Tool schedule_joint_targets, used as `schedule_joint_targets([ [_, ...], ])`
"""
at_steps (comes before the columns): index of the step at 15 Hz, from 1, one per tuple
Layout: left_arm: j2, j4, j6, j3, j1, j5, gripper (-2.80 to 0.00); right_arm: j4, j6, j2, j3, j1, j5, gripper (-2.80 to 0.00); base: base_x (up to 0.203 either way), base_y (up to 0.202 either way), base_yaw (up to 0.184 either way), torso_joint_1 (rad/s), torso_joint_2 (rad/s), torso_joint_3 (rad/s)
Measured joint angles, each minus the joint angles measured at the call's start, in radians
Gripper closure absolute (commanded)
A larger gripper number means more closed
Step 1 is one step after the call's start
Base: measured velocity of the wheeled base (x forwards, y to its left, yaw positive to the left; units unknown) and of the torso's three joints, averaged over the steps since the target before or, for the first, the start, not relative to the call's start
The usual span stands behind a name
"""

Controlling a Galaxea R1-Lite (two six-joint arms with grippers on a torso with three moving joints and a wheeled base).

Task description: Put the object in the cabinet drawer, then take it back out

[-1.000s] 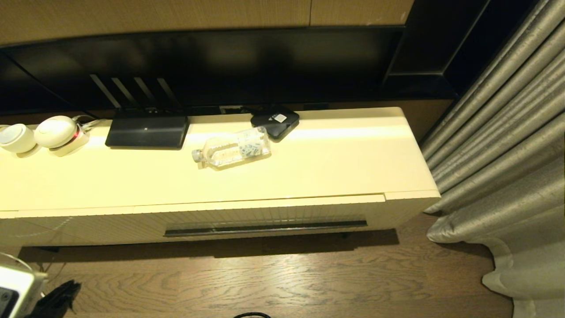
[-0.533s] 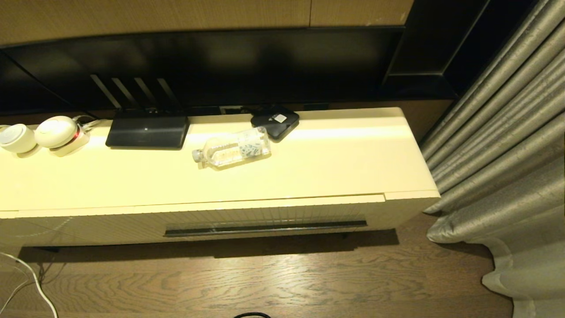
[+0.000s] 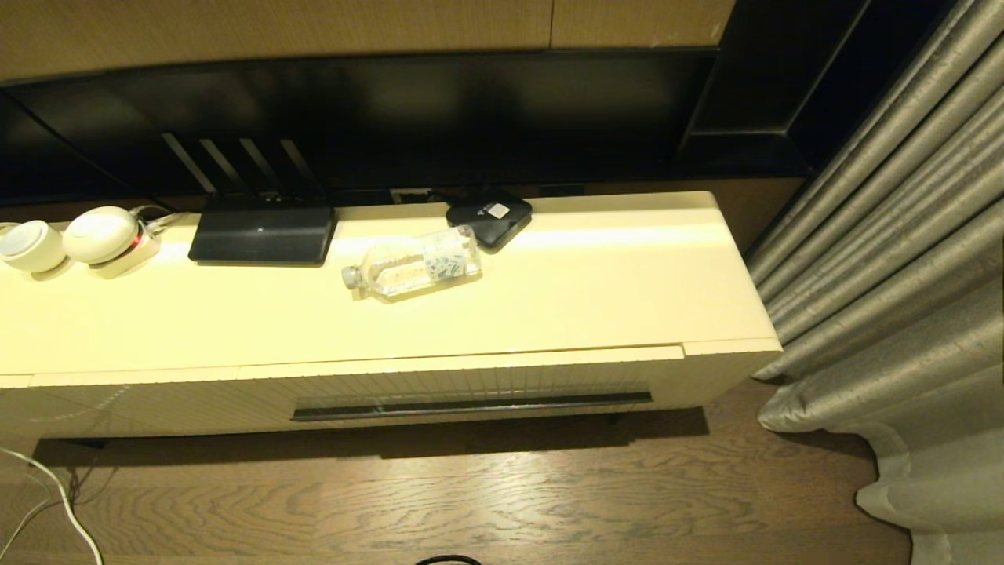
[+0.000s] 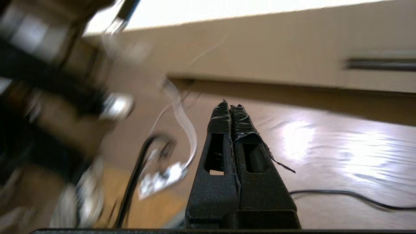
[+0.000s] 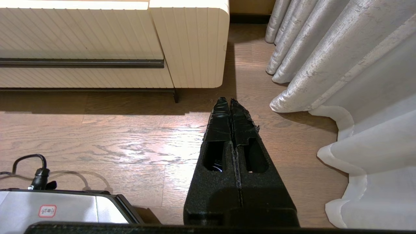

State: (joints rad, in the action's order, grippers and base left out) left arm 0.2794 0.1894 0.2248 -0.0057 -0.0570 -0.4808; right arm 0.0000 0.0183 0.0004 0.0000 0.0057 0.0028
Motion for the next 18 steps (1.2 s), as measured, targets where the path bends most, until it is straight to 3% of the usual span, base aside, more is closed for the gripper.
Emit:
schedule_joint_targets([
  [2, -0.032, -0.004, 0.055, 0.004, 0.012, 0.148, 0.00, 0.000, 0.000, 0.000, 0.000, 0.000, 0.000, 0.00, 0.000, 0.000, 0.000, 0.000, 0.00, 0.000],
  [4, -0.109, -0.090, 0.086, -0.003, 0.037, 0.227, 0.00, 0.000, 0.000, 0.000, 0.000, 0.000, 0.000, 0.00, 0.000, 0.000, 0.000, 0.000, 0.00, 0.000],
  [6, -0.197, -0.211, 0.078, -0.033, 0.052, 0.311, 0.00, 0.000, 0.000, 0.000, 0.000, 0.000, 0.000, 0.00, 0.000, 0.000, 0.000, 0.000, 0.00, 0.000],
  [8, -0.246, -0.230, -0.021, -0.043, 0.058, 0.350, 0.00, -0.001, 0.000, 0.000, 0.000, 0.000, 0.000, 0.00, 0.000, 0.000, 0.000, 0.000, 0.00, 0.000],
  [10, -0.267, -0.222, -0.178, -0.043, 0.060, 0.368, 0.00, 0.000, 0.000, 0.000, 0.000, 0.000, 0.000, 0.00, 0.059, 0.000, 0.001, -0.001, 0.00, 0.002],
  [11, -0.273, -0.217, -0.262, -0.037, 0.060, 0.407, 0.00, 0.000, 0.000, 0.000, 0.000, 0.000, 0.000, 0.00, 0.171, 0.000, -0.001, 0.008, 0.00, -0.004],
  [12, -0.277, -0.217, -0.305, -0.030, 0.060, 0.457, 0.00, 0.000, 0.000, 0.000, 0.000, 0.000, 0.000, 0.00, 0.156, 0.000, 0.003, 0.012, 0.00, -0.002],
  [13, -0.279, -0.217, -0.302, -0.027, 0.060, 0.498, 0.00, 0.000, 0.000, 0.000, 0.000, 0.000, 0.000, 0.00, 0.060, 0.000, -0.001, 0.012, 0.00, -0.001],
  [18, -0.281, -0.201, -0.061, 0.000, 0.062, 0.521, 0.00, 0.000, 0.000, 0.000, 0.000, 0.000, 0.000, 0.00, 0.000, 0.000, 0.000, 0.000, 0.00, 0.000],
])
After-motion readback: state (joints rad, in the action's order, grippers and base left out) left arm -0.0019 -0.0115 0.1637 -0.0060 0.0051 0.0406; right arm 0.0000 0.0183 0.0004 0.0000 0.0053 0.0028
